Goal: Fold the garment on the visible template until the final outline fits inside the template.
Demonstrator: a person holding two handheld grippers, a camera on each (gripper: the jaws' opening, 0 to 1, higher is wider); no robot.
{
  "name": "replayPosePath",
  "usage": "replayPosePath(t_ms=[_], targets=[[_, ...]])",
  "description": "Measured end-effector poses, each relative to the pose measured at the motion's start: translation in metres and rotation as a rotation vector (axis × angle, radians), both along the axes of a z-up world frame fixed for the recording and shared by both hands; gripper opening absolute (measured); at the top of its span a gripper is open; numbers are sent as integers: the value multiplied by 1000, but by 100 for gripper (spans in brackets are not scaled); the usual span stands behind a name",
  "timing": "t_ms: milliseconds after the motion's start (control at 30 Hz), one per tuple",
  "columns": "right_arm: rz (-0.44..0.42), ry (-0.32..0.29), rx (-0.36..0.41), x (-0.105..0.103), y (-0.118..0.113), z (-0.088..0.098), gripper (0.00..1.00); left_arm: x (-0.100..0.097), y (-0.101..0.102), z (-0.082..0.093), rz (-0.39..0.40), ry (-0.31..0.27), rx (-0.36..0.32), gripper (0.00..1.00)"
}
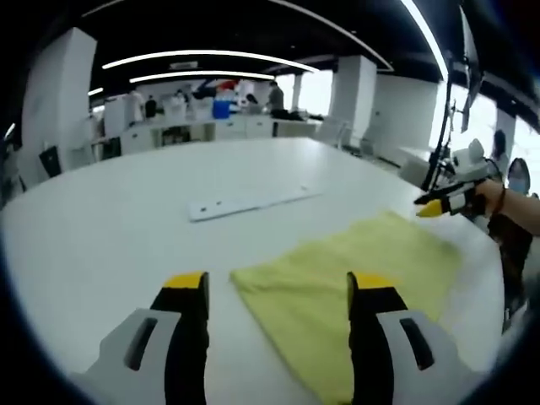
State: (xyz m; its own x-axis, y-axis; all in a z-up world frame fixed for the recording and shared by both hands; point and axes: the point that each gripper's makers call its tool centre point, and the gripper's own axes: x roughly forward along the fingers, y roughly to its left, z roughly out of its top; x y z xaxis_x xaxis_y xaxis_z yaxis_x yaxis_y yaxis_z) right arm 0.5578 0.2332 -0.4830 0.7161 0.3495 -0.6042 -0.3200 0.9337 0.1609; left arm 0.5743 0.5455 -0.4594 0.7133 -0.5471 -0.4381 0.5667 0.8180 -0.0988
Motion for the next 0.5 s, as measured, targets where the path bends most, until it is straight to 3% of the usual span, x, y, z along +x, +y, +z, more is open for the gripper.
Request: replayPosePath(t_ms=[100, 267, 500], targets=[[42, -3, -54, -2, -6, -2, 69, -9, 4, 2, -10, 2, -3, 66], [51, 1, -42, -16, -7, 2, 69, -27, 5, 4, -21, 17, -33, 69], [73, 1, -60, -45, 1, 7, 68, -51, 7, 2, -61, 16, -14, 72]])
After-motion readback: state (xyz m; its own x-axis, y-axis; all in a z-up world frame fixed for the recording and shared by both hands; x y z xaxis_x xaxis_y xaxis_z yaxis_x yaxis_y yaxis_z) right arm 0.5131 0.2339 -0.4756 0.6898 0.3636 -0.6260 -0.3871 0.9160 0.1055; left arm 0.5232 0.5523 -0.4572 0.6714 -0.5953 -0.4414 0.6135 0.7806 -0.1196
